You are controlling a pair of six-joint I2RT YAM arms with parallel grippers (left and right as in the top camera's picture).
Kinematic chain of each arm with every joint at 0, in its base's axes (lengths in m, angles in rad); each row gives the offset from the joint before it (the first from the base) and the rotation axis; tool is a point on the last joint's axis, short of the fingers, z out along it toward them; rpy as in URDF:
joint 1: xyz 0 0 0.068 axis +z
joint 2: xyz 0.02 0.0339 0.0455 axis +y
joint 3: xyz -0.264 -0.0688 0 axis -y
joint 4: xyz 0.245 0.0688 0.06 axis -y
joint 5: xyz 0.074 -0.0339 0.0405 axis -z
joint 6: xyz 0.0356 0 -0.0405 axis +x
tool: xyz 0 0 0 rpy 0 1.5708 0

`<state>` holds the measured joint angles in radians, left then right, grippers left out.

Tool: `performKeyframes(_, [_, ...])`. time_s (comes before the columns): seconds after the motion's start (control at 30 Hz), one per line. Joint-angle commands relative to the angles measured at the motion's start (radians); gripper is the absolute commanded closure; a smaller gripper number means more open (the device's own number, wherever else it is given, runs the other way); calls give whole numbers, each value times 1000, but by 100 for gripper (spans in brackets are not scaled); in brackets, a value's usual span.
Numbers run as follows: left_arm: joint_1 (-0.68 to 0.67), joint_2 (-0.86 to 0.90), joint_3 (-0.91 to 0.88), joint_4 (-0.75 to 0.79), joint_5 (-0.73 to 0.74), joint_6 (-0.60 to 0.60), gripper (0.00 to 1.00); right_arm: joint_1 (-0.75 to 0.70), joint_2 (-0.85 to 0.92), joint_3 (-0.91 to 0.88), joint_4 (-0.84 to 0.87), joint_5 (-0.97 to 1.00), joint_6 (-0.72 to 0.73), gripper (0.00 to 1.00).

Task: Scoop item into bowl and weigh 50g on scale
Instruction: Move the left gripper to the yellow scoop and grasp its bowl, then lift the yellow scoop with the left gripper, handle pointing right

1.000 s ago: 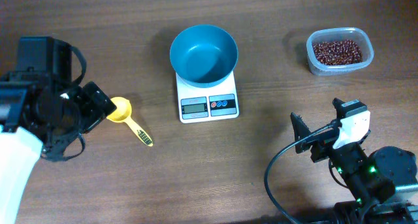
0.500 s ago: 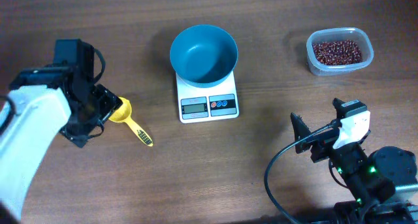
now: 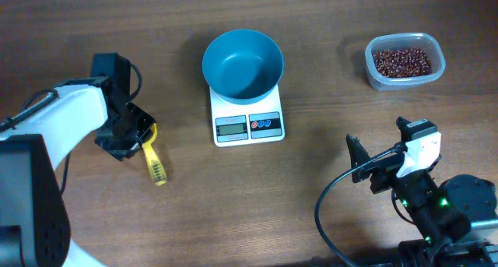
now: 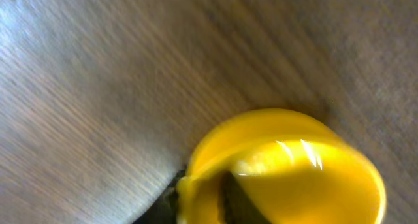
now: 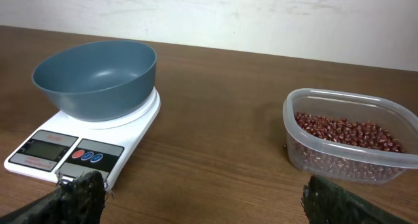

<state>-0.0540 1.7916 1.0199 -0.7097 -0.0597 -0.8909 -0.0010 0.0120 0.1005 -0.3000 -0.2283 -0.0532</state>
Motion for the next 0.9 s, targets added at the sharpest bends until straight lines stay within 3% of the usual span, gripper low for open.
performKeyframes(0.0, [5,41,-9,9,-7,-2,100,7,-8,-6,-2,5,1,1])
performKeyframes(0.23, [29,-12,-2,-26,107,-2,100,7,-8,-6,-2,5,1,1])
performKeyframes(0.3, [96,-100,-2,-47,229,-2,100,7,-8,-6,-2,5,1,1])
performKeyframes(0.43, [193,-211,-2,-171,337,-2,100,7,-8,-6,-2,5,1,1])
performKeyframes(0.57, [211,-274,-2,-327,384,-2,100,7,-8,-6,-2,5,1,1])
performKeyframes(0.67, [210,-310,-2,-359,456,-3,100,7,-8,-6,-2,5,1,1])
performKeyframes(0.87, [210,-495,-2,-444,465,-3,100,7,-8,-6,-2,5,1,1])
